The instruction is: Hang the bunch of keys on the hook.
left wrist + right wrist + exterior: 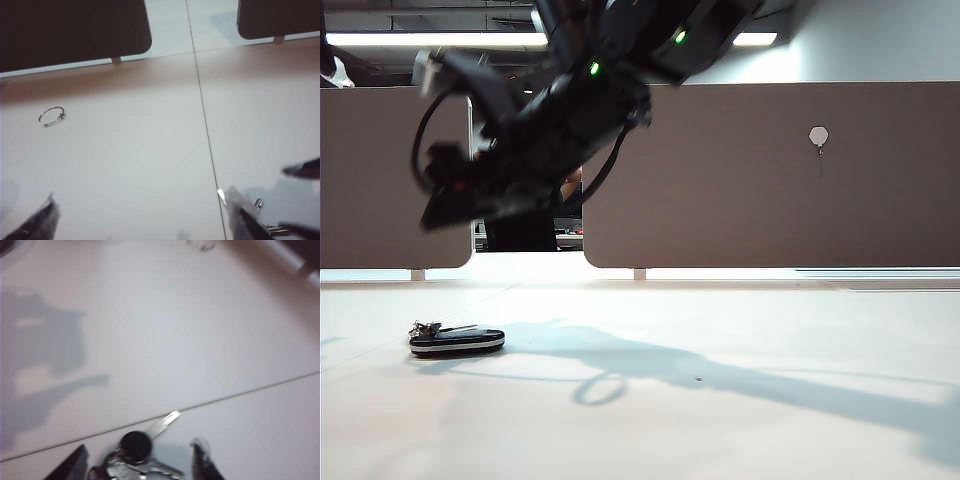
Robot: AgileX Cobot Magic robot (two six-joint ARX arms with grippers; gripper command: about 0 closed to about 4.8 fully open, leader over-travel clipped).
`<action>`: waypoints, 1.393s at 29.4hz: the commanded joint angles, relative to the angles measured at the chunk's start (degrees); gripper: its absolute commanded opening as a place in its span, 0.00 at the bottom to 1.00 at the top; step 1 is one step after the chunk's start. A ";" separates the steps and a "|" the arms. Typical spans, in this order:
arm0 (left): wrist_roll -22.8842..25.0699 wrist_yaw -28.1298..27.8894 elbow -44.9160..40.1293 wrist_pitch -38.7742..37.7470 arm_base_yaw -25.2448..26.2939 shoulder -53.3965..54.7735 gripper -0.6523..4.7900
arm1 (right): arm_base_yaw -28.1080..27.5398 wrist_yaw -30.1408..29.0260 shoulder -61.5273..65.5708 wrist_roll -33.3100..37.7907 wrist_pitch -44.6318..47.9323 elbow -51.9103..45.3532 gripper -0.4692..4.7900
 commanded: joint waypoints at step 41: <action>-4.46 4.79 0.17 0.24 -0.04 -0.04 1.00 | -10.71 10.88 -23.17 0.96 -34.12 -2.45 0.08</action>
